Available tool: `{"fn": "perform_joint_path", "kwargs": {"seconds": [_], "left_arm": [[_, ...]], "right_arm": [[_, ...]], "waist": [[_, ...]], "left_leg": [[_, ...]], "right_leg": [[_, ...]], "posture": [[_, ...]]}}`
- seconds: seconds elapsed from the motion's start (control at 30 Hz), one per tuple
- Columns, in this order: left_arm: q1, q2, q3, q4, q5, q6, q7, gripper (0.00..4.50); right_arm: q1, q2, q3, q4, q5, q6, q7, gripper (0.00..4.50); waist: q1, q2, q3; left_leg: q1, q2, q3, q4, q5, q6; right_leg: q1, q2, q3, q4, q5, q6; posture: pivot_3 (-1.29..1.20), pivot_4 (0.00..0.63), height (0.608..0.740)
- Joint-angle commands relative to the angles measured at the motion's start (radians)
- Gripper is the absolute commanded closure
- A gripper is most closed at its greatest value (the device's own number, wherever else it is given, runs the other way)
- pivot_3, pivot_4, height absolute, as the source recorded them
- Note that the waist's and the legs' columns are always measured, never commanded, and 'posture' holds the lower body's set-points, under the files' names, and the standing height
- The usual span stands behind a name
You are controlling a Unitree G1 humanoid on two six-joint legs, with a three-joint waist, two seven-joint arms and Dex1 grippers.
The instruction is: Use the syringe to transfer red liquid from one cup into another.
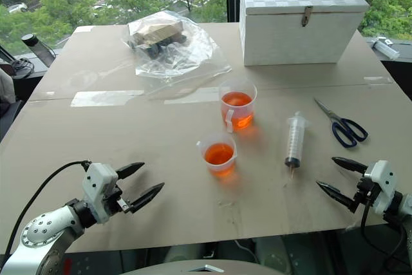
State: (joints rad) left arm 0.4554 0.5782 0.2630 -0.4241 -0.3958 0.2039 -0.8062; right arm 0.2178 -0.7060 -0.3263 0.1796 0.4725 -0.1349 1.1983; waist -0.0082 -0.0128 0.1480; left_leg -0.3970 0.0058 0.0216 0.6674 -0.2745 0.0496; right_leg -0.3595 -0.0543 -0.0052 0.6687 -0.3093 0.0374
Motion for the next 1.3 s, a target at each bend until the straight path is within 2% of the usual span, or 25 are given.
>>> {"fn": "perform_joint_path", "kwargs": {"seconds": [0.03, 0.53, 0.73, 0.8, 0.87, 1.03, 1.1, 1.2, 1.3], "left_arm": [[-0.009, 0.014, 0.01, -0.02, -0.015, -0.013, -0.013, 0.0], [-0.011, 0.031, 0.018, -0.044, -0.021, 0.018, -0.009, 0.0], [-0.031, 0.057, 0.031, -0.059, -0.027, 0.031, -0.023, 0.0], [-0.055, 0.099, 0.056, -0.085, -0.06, 0.056, -0.05, 0.0], [-0.106, 0.156, 0.087, -0.11, -0.12, 0.091, -0.088, 0.0], [-0.293, 0.336, 0.153, -0.15, -0.331, 0.232, -0.198, 0.0], [-0.393, 0.4, 0.148, -0.147, -0.388, 0.277, -0.223, 0.0], [-0.512, 0.454, 0.119, -0.128, -0.427, 0.321, -0.242, 0.0], [-0.658, 0.492, 0.067, -0.107, -0.448, 0.35, -0.268, 0.0]], "right_arm": [[-0.007, -0.004, -0.021, -0.004, 0.006, -0.016, 0.006, 0.02], [-0.005, -0.006, -0.008, -0.034, 0.01, 0.008, 0.003, 0.02], [-0.025, -0.055, -0.022, -0.175, 0.043, 0.158, -0.047, 0.02], [-0.046, -0.088, -0.025, -0.266, 0.063, 0.27, -0.102, 0.02], [-0.105, -0.1, -0.027, -0.361, 0.097, 0.418, -0.222, 0.02], [-0.337, -0.166, -0.035, -0.5, 0.327, 0.965, -0.509, 0.02], [-0.48, -0.218, 0.015, -0.49, 0.351, 1.246, -0.63, 0.02], [-0.675, -0.225, 0.063, -0.446, 0.365, 1.589, -0.732, 0.02], [-0.842, -0.217, 0.146, -0.314, 0.433, 1.749, -0.903, 0.02]], "waist": [[0.0, 0.0, 0.0], [0.0, 0.001, 0.0], [0.0, 0.002, 0.0], [-0.001, 0.002, 0.0], [-0.001, 0.002, 0.0], [0.0, 0.002, 0.0], [0.0, 0.003, 0.001], [-0.002, 0.003, 0.002], [-0.003, 0.003, 0.002]], "left_leg": [[0.0, 0.0, 0.0, 0.0, 0.0, 0.0], [0.0, 0.0, 0.0, 0.0, 0.0, 0.0], [0.0, 0.0, 0.0, 0.0, 0.0, 0.0], [0.0, 0.0, 0.0, 0.0, 0.0, 0.0], [0.0, 0.0, 0.0, 0.0, 0.0, 0.0], [-0.002, 0.0, -0.001, 0.0, 0.0, 0.0], [-0.003, 0.0, -0.001, 0.0, 0.002, -0.003], [-0.004, 0.0, -0.001, 0.0, 0.002, -0.004], [-0.007, -0.001, -0.001, -0.002, 0.003, -0.004]], "right_leg": [[0.0, 0.0, 0.0, 0.0, 0.0, 0.0], [0.0, 0.0, 0.0, 0.0, 0.0, 0.0], [0.0, 0.0, 0.0, 0.0, 0.0, 0.0], [0.0, 0.0, 0.0, 0.0, 0.0, 0.0], [0.0, 0.0, 0.0, 0.0, 0.0, 0.0], [-0.001, 0.0, 0.0, 0.0, 0.0, 0.0], [-0.001, 0.0, -0.001, -0.002, 0.0, 0.0], [-0.003, 0.0, -0.001, -0.003, 0.0, 0.0], [-0.004, 0.001, -0.001, -0.006, 0.0, 0.0]], "posture": [[0.0, 0.15, 0.74], [0.0, 0.15, 0.74], [0.0, 0.15, 0.74], [0.0, 0.15, 0.74], [0.0, 0.15, 0.74], [0.0, 0.15, 0.74], [0.0, 0.15, 0.74], [0.0, 0.15, 0.74], [0.0, 0.15, 0.74]]}}
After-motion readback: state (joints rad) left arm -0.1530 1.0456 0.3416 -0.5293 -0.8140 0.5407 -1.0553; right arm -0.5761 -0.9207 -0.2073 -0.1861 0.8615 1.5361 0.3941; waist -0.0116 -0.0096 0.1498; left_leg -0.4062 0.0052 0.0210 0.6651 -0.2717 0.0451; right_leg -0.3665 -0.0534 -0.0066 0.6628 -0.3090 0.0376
